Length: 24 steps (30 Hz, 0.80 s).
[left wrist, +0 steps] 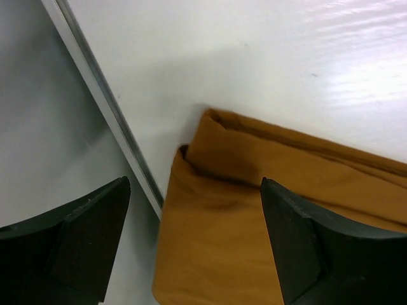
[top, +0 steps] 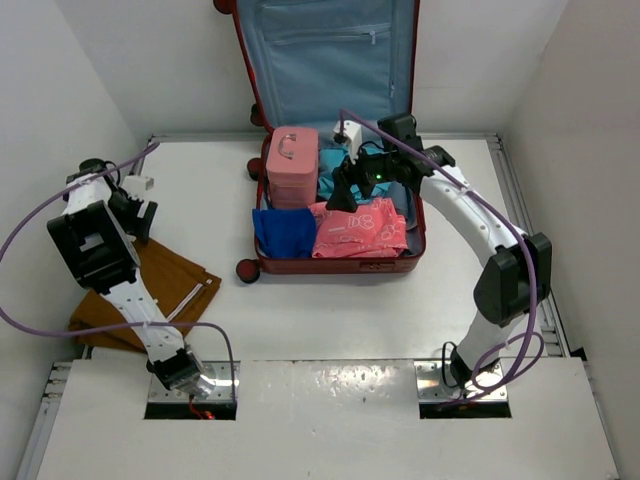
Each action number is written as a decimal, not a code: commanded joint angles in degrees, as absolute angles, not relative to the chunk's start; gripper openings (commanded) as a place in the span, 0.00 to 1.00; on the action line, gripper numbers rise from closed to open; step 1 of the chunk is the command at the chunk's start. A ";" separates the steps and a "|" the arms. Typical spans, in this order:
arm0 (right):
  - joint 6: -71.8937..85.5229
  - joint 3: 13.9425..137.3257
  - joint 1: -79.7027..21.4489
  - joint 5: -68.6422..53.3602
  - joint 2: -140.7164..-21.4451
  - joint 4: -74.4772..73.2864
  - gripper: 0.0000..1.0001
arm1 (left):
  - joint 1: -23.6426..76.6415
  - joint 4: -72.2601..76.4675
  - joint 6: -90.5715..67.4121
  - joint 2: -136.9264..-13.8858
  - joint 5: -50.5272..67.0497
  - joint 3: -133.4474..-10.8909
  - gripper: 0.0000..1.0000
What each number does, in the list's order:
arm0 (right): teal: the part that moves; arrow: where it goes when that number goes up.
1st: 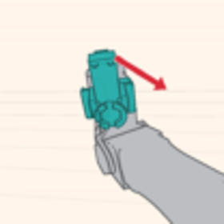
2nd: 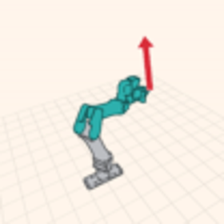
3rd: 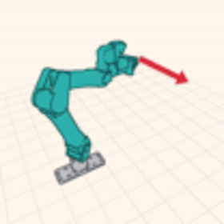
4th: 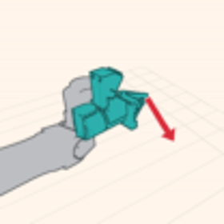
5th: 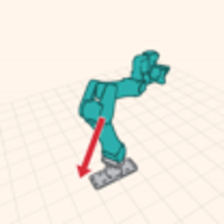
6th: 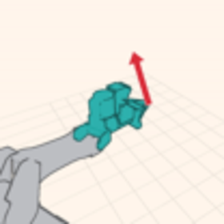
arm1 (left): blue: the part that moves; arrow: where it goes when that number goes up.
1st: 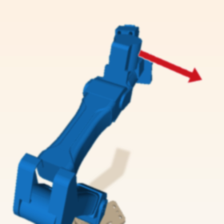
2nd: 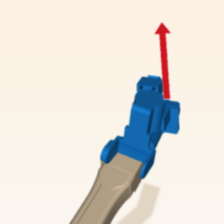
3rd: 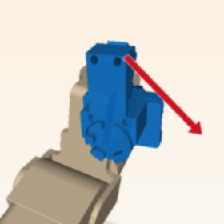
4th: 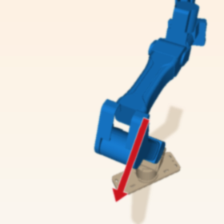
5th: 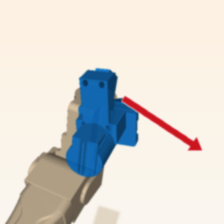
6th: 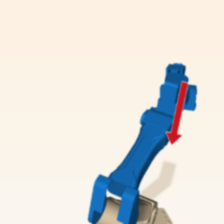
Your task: Pack the luggage
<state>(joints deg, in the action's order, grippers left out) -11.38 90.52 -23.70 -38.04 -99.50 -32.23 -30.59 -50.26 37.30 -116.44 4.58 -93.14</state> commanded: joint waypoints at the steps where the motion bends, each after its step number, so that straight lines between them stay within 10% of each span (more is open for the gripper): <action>1: -12.39 91.23 -23.03 -39.02 -98.09 -33.13 0.82 | -30.15 -48.96 39.46 -118.56 3.16 -94.75 0.87; 13: -13.53 90.26 -21.09 -38.23 -96.94 -33.93 0.82 | -27.95 -51.32 40.78 -120.84 6.06 -90.79 0.64; 21: -14.50 89.48 -19.69 -38.32 -96.07 -34.36 0.81 | -19.79 -52.38 39.73 -121.38 9.13 -88.59 0.07; 24: -14.33 88.60 -19.16 -38.06 -95.36 -34.10 0.81 | -14.87 -51.77 36.49 -121.90 10.72 -90.96 0.01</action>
